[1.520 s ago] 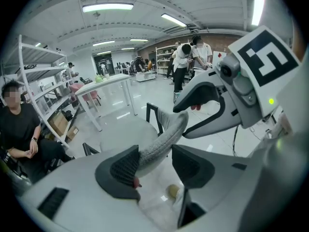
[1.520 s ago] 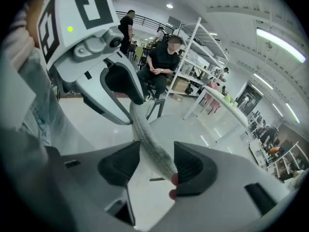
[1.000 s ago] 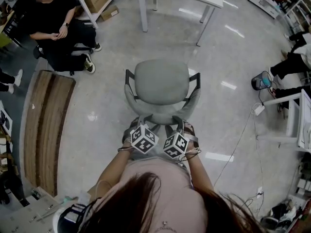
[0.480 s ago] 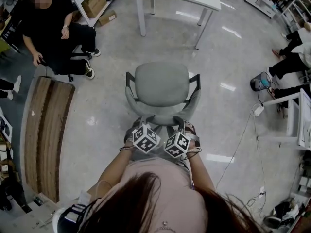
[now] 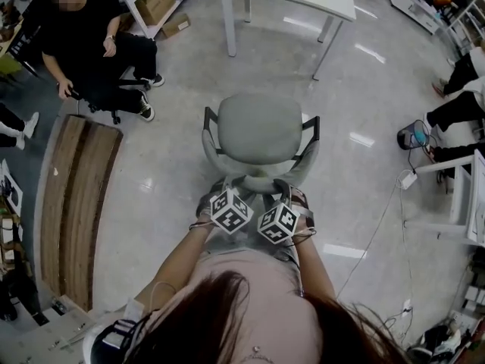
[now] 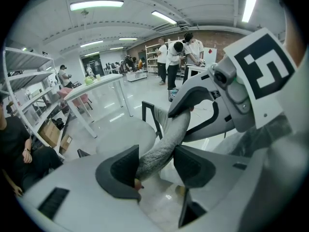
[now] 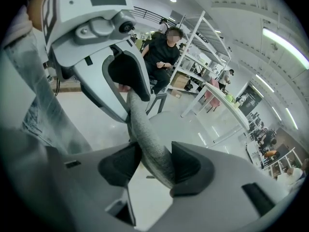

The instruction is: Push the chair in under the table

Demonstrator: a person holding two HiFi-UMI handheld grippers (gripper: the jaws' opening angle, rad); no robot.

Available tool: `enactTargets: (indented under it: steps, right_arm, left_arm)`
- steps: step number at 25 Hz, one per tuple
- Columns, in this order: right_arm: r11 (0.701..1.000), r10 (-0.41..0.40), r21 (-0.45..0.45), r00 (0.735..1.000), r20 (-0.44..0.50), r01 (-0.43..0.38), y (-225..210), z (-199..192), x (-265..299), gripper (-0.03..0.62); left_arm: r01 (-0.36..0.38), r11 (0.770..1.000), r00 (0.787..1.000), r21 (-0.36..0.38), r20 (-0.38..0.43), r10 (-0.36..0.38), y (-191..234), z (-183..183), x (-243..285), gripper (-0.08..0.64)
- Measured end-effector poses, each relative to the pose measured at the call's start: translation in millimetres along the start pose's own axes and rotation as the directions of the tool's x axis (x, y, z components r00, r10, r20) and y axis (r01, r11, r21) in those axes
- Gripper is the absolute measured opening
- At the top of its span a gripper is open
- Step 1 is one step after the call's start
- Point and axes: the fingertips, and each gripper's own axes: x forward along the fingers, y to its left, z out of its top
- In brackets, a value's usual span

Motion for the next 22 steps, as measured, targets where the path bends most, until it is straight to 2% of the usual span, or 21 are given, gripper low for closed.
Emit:
enactTargets:
  steps: [7, 22]
  right_arm:
    - [1.0, 0.024, 0.009, 0.999, -0.022, -0.023, -14.0, 17.9, 18.8, 0.207]
    - [0.999, 0.04, 0.018, 0.998, -0.049, -0.039, -58.9, 27.5, 47.3, 0.209]
  left_arm:
    - [-0.005, 1.0, 1.0, 0.015, -0.005, 0.005, 29.5, 2.4, 5.6, 0.225]
    - [0.021, 1.0, 1.0, 0.009, -0.02, -0.021, 68.5, 28.0, 30.7, 0.226]
